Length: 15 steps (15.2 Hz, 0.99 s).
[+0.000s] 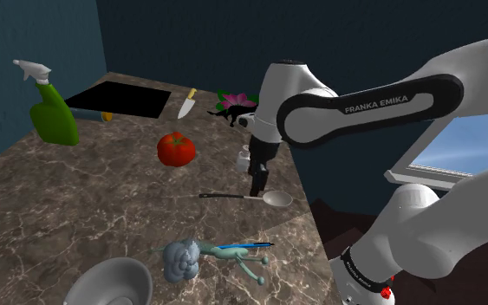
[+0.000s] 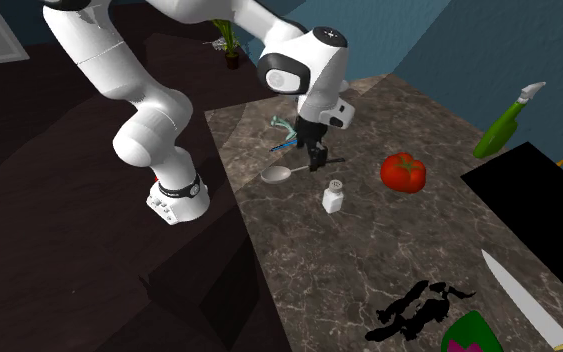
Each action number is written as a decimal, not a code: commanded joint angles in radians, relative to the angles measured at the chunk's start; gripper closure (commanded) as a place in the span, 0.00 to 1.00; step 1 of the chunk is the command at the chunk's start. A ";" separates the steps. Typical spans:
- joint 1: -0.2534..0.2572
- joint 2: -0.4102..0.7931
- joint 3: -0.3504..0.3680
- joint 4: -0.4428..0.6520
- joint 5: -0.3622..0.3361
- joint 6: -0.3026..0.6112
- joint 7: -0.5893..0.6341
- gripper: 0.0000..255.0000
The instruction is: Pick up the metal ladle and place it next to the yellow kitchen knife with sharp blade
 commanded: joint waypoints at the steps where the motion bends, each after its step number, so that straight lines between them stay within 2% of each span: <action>1: 0.013 0.028 0.008 -0.013 0.005 0.033 -0.019 0.00; 8: 0.018 0.082 0.019 -0.063 0.014 0.136 -0.021 0.00; 15: 0.018 0.082 0.019 -0.063 0.014 0.136 -0.021 0.00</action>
